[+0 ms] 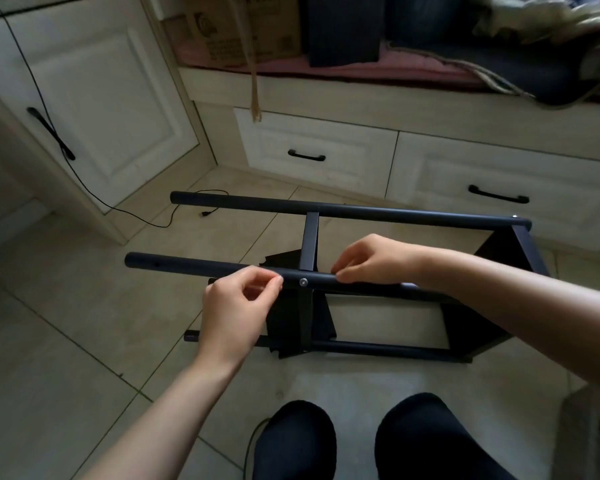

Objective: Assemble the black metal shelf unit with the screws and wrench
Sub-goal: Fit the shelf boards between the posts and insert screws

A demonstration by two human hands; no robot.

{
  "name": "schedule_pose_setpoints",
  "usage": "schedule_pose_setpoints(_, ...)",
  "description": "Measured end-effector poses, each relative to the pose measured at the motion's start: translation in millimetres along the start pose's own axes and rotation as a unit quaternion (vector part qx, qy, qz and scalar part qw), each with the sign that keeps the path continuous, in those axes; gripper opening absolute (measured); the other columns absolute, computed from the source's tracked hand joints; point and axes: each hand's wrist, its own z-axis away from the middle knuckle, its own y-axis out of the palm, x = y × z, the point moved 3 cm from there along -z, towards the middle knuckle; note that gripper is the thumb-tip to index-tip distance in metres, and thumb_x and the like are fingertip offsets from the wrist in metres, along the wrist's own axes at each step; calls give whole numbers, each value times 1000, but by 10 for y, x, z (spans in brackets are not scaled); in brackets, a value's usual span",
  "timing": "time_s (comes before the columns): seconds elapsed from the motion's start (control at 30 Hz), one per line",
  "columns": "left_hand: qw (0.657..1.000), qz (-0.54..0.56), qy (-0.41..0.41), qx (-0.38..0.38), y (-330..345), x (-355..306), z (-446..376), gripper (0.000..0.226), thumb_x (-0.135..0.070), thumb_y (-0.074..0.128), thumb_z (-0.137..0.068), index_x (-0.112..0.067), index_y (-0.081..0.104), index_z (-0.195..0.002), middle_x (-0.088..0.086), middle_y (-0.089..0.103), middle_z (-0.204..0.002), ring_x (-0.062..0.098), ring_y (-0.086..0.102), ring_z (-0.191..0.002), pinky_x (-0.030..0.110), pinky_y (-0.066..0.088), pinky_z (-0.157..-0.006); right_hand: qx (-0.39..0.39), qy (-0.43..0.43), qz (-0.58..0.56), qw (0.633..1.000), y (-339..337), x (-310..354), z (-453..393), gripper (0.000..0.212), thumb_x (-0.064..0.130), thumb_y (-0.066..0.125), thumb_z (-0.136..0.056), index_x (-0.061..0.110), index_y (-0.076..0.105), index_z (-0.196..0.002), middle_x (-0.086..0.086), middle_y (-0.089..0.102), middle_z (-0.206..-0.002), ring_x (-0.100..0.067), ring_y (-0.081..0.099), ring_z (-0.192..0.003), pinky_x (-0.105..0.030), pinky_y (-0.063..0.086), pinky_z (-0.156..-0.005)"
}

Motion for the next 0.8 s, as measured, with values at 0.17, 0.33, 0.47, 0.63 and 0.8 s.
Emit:
schedule_pose_setpoints(0.17, 931, 196, -306, 29, 159, 234, 167, 12, -12, 63, -97, -5, 69, -106, 7, 77, -80, 22, 76, -73, 33, 61, -67, -41, -10, 20, 999, 44, -63, 89, 24, 14, 66, -87, 24, 72, -108, 17, 66, -84, 2, 62, -79, -13, 47, -70)
schedule_pose_setpoints(0.33, 819, 426, -384, 4, 314, 311, 39, 39, -5, 66, -93, -3, 53, -131, 18, 69, -118, 34, 74, -96, 41, 60, -80, -65, -13, -9, 998, 65, -108, 106, 26, 9, 68, -85, 22, 73, -107, 17, 65, -81, 3, 60, -73, -13, 45, -64)
schedule_pose_setpoints(0.47, 775, 500, -382, -56, 364, 324, -104, 51, 0, 63, -93, -2, 43, -140, 26, 61, -127, 40, 68, -105, 41, 62, -72, -69, -11, -18, 997, 73, -124, 90, 26, 9, 70, -84, 22, 73, -106, 17, 65, -81, 4, 60, -72, -11, 43, -62)
schedule_pose_setpoints(0.63, 750, 533, -385, -75, 416, 330, -177, 55, 6, 61, -92, -2, 41, -142, 28, 55, -131, 41, 66, -105, 41, 63, -62, -79, -16, -10, 997, 60, -127, 90, 24, 11, 70, -84, 26, 74, -103, 19, 64, -78, 6, 59, -70, -3, 38, -54)
schedule_pose_setpoints(0.8, 747, 547, -373, -69, 426, 324, -198, 60, 5, 62, -92, -12, 39, -145, 25, 60, -121, 38, 74, -91, 43, 63, -62, -96, -8, -34, 995, 3, -123, 132, 23, 9, 73, -82, 25, 75, -98, 17, 67, -77, 5, 61, -70, -7, 41, -59)
